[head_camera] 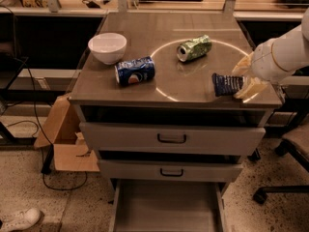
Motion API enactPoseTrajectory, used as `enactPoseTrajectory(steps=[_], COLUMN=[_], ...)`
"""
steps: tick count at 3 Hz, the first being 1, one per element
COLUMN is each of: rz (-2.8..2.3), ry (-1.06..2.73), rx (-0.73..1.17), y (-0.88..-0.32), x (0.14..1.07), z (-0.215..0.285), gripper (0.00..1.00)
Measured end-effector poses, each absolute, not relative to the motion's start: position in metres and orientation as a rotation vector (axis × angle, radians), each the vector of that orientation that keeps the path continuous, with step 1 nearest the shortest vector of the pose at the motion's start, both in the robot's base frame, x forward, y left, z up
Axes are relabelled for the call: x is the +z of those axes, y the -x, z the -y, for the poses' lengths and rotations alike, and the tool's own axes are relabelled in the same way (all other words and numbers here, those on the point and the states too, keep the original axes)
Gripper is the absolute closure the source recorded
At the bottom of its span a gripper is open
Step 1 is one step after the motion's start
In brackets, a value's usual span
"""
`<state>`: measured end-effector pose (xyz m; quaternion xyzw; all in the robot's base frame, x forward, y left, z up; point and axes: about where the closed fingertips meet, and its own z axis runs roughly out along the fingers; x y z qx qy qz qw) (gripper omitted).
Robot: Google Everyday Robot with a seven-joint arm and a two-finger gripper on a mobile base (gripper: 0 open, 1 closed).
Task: Pick rxbar blueberry from bottom drawer and place on counter
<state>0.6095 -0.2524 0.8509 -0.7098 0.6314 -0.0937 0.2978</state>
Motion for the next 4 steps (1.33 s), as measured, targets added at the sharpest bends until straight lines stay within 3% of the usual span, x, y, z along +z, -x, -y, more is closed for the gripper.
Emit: enactPoseTrajectory(steps=[1,2,3,4], rz=[-1.678,-1.678,-1.678,-1.678], ry=[1.886,1.886,1.886,1.887], rx=[-0.249,-0.249,-0.249,-0.249], y=[-0.6095,-0.6095,-0.6095,-0.6095], x=[0.8509,0.8509,0.8509,0.8508], z=[0.2524,0.2524,0.2524,0.2523], gripper=[0.38,0.07,0.0,0.0])
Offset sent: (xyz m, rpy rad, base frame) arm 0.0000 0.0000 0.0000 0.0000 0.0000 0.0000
